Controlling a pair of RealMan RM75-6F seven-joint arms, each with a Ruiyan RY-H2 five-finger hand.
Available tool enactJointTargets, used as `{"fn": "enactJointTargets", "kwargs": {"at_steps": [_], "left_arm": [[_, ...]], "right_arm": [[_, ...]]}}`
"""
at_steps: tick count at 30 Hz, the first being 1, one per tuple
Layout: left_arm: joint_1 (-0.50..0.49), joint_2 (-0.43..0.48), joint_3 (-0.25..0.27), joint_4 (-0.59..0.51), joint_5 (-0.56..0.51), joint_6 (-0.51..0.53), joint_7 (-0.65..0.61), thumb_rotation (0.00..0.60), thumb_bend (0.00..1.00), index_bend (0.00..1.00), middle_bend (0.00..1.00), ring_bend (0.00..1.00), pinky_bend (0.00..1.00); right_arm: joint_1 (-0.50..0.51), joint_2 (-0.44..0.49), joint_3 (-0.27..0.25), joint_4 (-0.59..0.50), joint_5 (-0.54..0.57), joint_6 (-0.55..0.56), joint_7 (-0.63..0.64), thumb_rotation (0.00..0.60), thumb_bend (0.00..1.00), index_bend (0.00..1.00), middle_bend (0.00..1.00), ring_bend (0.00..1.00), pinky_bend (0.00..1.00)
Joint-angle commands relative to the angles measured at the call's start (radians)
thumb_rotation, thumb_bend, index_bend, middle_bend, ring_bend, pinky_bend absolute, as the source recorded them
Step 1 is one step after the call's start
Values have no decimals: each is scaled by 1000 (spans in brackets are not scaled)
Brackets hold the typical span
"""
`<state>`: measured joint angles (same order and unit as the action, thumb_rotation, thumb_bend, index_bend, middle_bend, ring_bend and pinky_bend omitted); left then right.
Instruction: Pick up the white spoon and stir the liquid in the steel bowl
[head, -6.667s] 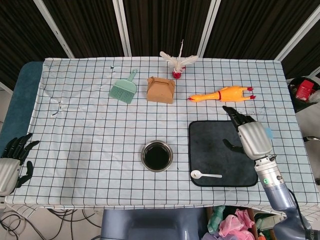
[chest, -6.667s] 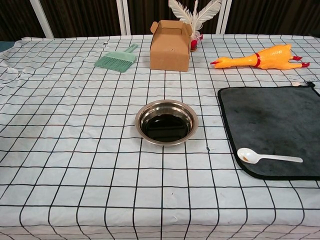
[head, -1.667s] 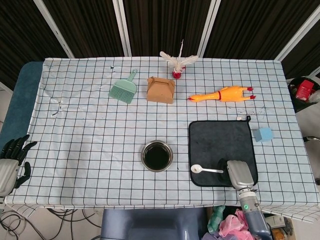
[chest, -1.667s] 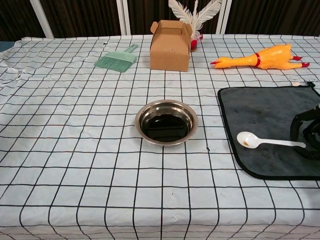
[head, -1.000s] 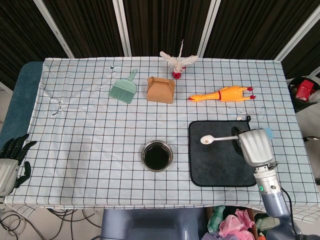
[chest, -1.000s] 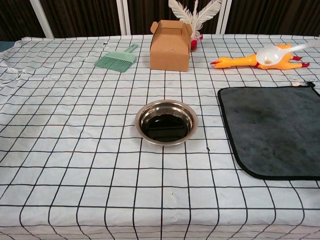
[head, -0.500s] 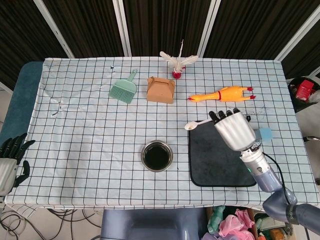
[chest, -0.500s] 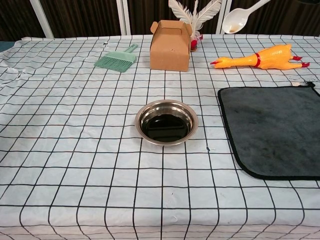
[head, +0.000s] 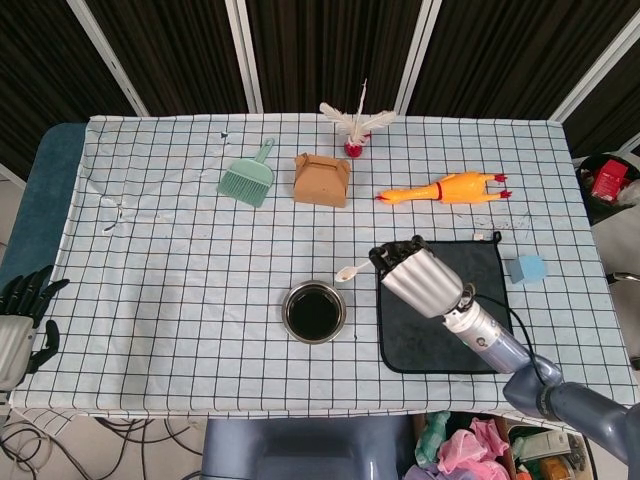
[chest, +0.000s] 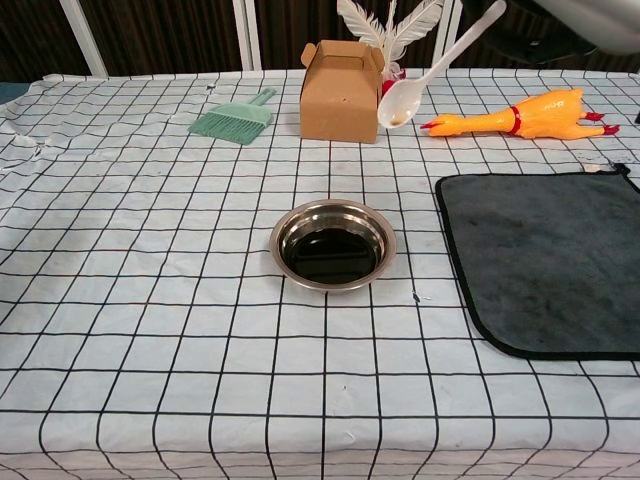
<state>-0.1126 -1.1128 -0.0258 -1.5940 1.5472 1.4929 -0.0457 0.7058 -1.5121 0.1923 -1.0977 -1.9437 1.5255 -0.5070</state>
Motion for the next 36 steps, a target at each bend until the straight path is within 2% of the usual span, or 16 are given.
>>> {"fn": "enactJointTargets", "kwargs": {"at_steps": [1, 5, 10, 18, 36], "left_arm": [[-1, 0, 1, 0, 1, -2, 0, 600, 731, 151, 3, 0, 0], [0, 2, 0, -1, -1, -1, -4, 600, 731, 151, 3, 0, 0], [-1, 4, -1, -1, -2, -3, -10, 600, 731, 151, 3, 0, 0], [-2, 4, 0, -3, -2, -6, -9, 600, 731, 151, 3, 0, 0], [-3, 6, 1, -2, 2, -9, -16, 600, 731, 151, 3, 0, 0]], "right_arm": [[18, -38, -2, 9, -13, 3, -37, 600, 466, 635, 825, 959, 1000], [26, -77, 5, 16, -3, 6, -68, 600, 466, 641, 825, 960, 1000], [32, -117, -19, 64, -39, 33, -114, 600, 466, 651, 825, 960, 1000], [34, -175, -73, 144, -68, 41, -106, 600, 466, 655, 831, 962, 1000], [53, -327, -110, 298, -43, 47, -80, 600, 466, 661, 831, 963, 1000]]}}
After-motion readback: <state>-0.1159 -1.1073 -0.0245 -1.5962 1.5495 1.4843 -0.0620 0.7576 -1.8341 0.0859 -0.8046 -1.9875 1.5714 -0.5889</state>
